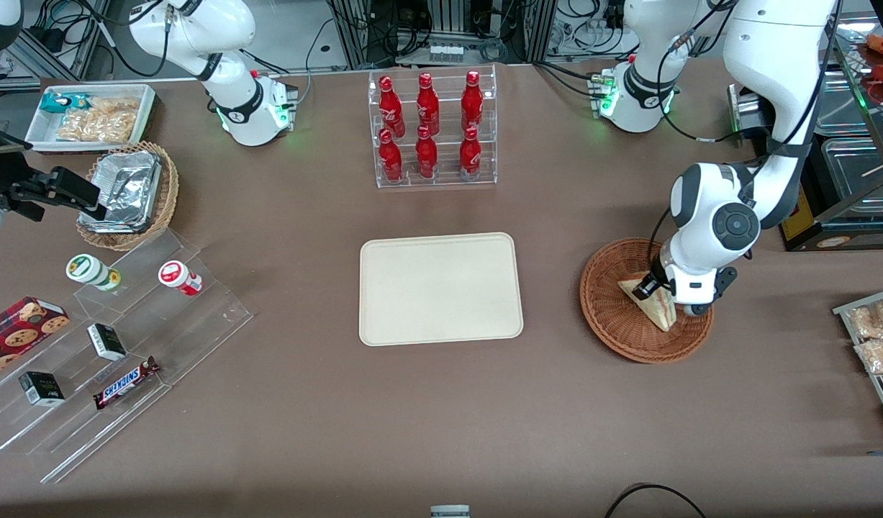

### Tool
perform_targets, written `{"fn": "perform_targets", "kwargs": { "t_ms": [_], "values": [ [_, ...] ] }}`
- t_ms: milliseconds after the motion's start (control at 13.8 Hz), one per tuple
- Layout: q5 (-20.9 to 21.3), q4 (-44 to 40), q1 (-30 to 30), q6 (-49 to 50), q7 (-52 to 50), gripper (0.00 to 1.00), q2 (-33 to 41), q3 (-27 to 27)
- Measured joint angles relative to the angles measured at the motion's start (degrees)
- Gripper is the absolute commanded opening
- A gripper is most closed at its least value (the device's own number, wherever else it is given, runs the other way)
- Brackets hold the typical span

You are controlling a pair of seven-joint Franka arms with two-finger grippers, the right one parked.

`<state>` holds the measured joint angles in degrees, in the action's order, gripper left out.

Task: Place sandwich from basket to tray
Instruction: 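Close the left gripper on the sandwich and lift it from the basket, then carry the held sandwich over the cream tray with the left gripper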

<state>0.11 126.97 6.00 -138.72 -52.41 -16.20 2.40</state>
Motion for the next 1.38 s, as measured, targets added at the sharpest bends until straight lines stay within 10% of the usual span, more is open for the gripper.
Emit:
{"fn": "perform_targets", "kwargs": {
  "t_ms": [582, 1382],
  "values": [
    [0.09, -11.36, 2.41, 18.70, 5.26, 0.11, 0.53, 0.73],
    [-0.34, -28.54, 24.25, 21.46, 3.47, 0.12, -12.06, 1.60]
  ]
}}
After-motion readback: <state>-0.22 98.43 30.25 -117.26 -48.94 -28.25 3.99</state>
